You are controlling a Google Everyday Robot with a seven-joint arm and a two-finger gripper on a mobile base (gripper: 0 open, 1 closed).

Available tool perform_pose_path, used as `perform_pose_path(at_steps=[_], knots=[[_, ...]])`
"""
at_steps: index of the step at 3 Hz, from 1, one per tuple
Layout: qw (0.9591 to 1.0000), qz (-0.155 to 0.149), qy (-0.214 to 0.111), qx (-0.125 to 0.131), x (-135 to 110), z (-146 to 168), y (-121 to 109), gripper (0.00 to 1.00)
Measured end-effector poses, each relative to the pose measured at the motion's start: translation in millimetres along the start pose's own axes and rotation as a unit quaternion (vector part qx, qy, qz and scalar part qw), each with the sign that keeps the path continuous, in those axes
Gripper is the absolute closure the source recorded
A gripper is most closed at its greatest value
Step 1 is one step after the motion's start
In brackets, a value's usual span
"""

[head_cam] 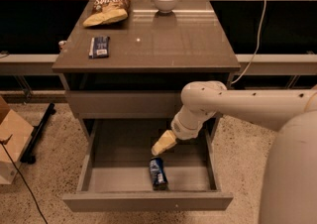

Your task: Pick pepsi can from middle drawer and place on counter

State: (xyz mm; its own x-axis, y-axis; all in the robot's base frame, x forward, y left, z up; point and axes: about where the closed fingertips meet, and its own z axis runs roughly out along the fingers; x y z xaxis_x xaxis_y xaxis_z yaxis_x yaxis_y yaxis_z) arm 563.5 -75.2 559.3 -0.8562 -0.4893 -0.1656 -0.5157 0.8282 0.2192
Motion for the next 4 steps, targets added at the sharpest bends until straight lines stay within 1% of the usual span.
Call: perform_pose_path(at_steps=[1, 2, 3, 4], knots=[[0.9990, 0.038, 0.021, 0.001, 3.1, 45.3, -8.8, 0.00], [0.9964, 0.078, 0.034, 0.000, 6.1, 87.0, -13.4, 0.00], [0.9916, 0.123, 0.041, 0.000, 11.3, 124.2, -15.4, 0.00], [0.9841, 0.171, 0.047, -0.004, 15.7, 154.3, -16.1, 0.00]])
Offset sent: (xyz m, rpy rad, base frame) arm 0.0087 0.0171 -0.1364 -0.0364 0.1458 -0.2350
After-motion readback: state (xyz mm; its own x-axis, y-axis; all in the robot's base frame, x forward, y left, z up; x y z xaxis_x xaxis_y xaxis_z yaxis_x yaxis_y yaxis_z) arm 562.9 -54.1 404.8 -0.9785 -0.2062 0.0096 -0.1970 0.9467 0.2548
